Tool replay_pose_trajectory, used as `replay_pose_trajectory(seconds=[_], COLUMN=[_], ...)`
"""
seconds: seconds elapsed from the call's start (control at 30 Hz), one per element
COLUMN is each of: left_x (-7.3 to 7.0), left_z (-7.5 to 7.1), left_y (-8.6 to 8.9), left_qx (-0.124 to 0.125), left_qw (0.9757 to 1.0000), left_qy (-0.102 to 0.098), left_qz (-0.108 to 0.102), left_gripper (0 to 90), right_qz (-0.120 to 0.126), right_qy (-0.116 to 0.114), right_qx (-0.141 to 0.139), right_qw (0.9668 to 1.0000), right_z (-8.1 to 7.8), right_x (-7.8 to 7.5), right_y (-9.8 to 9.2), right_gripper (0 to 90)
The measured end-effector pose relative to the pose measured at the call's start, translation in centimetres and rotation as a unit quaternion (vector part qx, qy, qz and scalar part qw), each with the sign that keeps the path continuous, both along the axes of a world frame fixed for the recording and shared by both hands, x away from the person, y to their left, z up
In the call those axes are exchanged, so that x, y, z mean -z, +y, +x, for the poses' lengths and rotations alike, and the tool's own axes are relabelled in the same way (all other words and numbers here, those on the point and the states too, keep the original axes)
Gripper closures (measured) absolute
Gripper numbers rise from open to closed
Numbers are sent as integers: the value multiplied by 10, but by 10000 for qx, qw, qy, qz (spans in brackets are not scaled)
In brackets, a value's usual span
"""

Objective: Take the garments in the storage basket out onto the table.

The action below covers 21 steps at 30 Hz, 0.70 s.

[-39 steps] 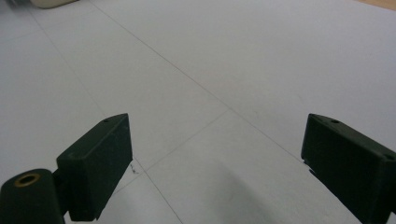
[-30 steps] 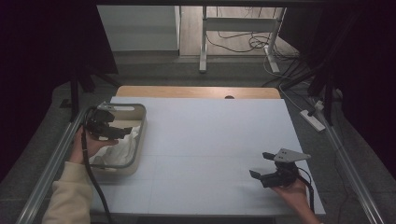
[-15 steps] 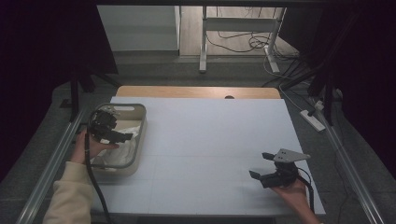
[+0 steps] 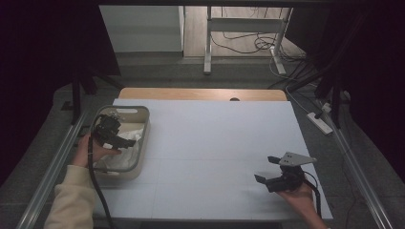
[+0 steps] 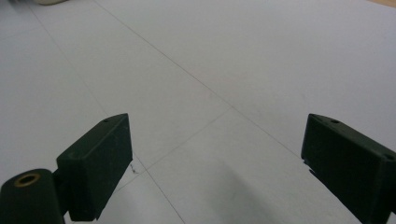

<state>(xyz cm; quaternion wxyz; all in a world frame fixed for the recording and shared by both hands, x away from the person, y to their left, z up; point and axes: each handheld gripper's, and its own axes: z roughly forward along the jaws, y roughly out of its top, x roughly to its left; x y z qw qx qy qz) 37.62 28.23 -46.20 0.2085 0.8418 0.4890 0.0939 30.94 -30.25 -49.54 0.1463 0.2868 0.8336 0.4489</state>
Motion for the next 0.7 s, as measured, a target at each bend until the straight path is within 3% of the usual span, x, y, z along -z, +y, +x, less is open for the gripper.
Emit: replay_pose_trajectory(seconds=[0.33,0.7], left_x=[5,15], left_z=[5,15], left_y=[-2,-5], left_qx=[-23,47], left_qw=[9997,9981], left_qy=[186,553], left_qz=[180,281], left_gripper=[121,163], right_qz=[-24,-65], right_qy=[46,84], right_qx=[4,6], right_qw=[10000,9999], right_z=[1,2], right_x=[1,2], right_y=[1,2], right_gripper=[87,87])
